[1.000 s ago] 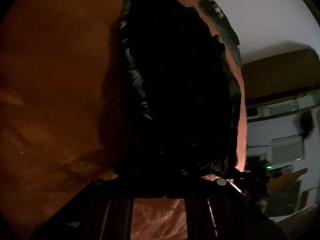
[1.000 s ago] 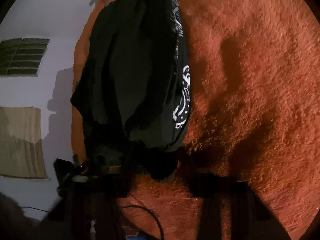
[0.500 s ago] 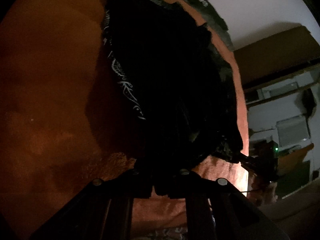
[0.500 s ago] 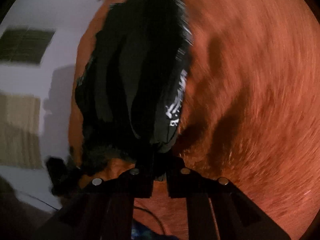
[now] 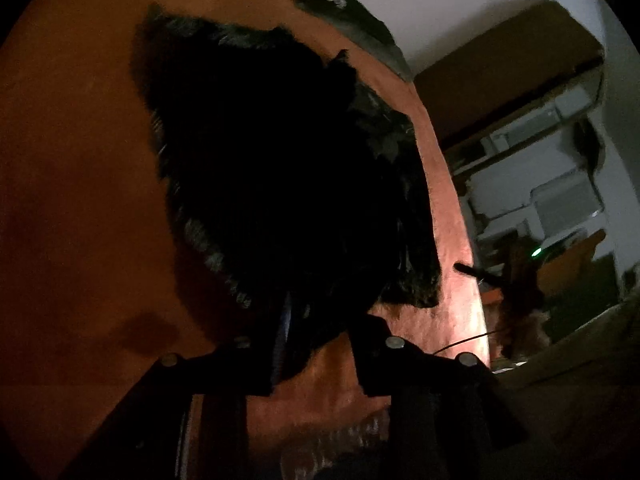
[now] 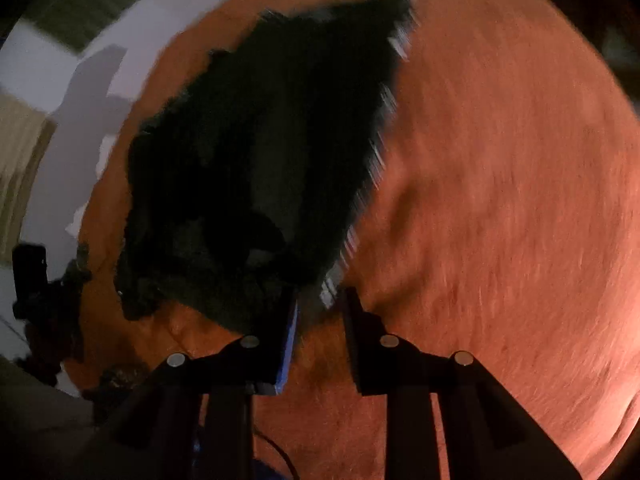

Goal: Fold clothes

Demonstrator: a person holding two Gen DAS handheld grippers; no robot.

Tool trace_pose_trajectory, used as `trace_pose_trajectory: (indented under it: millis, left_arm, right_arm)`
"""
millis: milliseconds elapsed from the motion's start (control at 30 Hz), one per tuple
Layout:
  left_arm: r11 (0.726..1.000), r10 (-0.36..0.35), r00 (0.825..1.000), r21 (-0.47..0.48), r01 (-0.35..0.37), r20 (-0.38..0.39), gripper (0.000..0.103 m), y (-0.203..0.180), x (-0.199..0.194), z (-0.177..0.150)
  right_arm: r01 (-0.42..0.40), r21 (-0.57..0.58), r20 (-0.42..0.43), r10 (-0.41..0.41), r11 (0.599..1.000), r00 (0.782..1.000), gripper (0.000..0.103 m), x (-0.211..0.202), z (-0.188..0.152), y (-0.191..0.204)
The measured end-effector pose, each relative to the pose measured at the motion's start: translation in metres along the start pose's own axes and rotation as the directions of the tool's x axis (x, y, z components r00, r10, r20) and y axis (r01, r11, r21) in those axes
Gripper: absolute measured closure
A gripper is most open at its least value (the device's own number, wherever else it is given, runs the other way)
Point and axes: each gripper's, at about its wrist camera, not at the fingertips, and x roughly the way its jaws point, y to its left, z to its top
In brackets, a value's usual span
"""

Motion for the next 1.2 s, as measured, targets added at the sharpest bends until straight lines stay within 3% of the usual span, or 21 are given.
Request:
trace_pose_trajectory:
  millis: [133, 267, 367, 433, 500, 567, 667, 733, 833, 900, 933, 1067, 1200]
  left_arm:
    - [0.996, 0.068, 0.998, 0.058, -0.067, -0.019, 0.072, -0.023, 0.041, 0.004]
    - [0.993, 0.089, 0.993, 0.078, -0.083, -0.077, 0.072, -0.038, 0.075, -0.012]
    - [0.981, 0.175, 0.978, 0.107, -0.163, -0.116, 0.072, -0.033, 0.086, -0.025]
    - [0.981, 0.185, 0.975, 0.083, -0.175, -0.122, 0.073, -0.028, 0.081, -0.034]
    - [0.996, 0.091, 0.993, 0.012, -0.09, -0.072, 0.073, -0.034, 0.066, -0.032]
    - [1.0, 0.029, 0.997, 0.014, -0.028, -0.078, 0.073, -0.043, 0.065, -0.027]
    - [0.994, 0.071, 0.993, 0.09, -0.063, -0.095, 0.073, -0.054, 0.081, -0.023]
    - [0.979, 0.149, 0.982, 0.154, -0.13, -0.116, 0.073, -0.057, 0.096, -0.03]
    - [0.923, 0.319, 0.936, 0.271, -0.272, -0.146, 0.074, -0.054, 0.121, -0.049]
    - [0.921, 0.309, 0.943, 0.286, -0.266, -0.12, 0.075, -0.05, 0.12, -0.058]
    - [0.925, 0.298, 0.947, 0.279, -0.257, -0.118, 0.075, -0.049, 0.119, -0.058]
    - [0.967, 0.213, 0.969, 0.172, -0.19, -0.125, 0.074, -0.044, 0.104, -0.046]
    - [0.971, 0.167, 0.983, 0.183, -0.152, -0.071, 0.074, -0.058, 0.082, -0.038]
  right_arm:
    - [-0.071, -0.121, -0.008, 0.07, 0.99, 0.997, 0.081, 0.019, 0.031, 0.031]
    - [-0.162, -0.185, -0.128, 0.139, 0.969, 0.982, 0.081, 0.056, 0.03, 0.075]
    - [-0.187, -0.267, -0.144, 0.152, 0.945, 0.978, 0.081, 0.058, 0.019, 0.094]
    - [-0.227, -0.258, -0.145, 0.194, 0.939, 0.97, 0.081, 0.057, 0.019, 0.102]
    - [-0.263, -0.245, -0.151, 0.231, 0.933, 0.961, 0.081, 0.059, 0.018, 0.108]
    - [-0.262, -0.261, -0.158, 0.227, 0.929, 0.961, 0.081, 0.073, 0.013, 0.125]
    - [-0.248, -0.285, -0.17, 0.205, 0.926, 0.964, 0.081, 0.086, 0.01, 0.135]
    - [-0.223, -0.297, -0.189, 0.172, 0.928, 0.967, 0.081, 0.097, 0.008, 0.137]
    - [-0.186, -0.306, -0.241, 0.113, 0.934, 0.964, 0.085, 0.113, 0.0, 0.129]
    - [-0.154, -0.302, -0.285, 0.065, 0.941, 0.956, 0.103, 0.123, -0.01, 0.119]
    - [-0.146, -0.289, -0.304, 0.054, 0.946, 0.951, 0.103, 0.129, -0.014, 0.113]
    - [-0.206, -0.173, -0.298, 0.148, 0.963, 0.943, 0.103, 0.121, -0.015, 0.095]
    - [-0.282, -0.225, -0.233, 0.229, 0.933, 0.945, 0.102, 0.091, -0.012, 0.104]
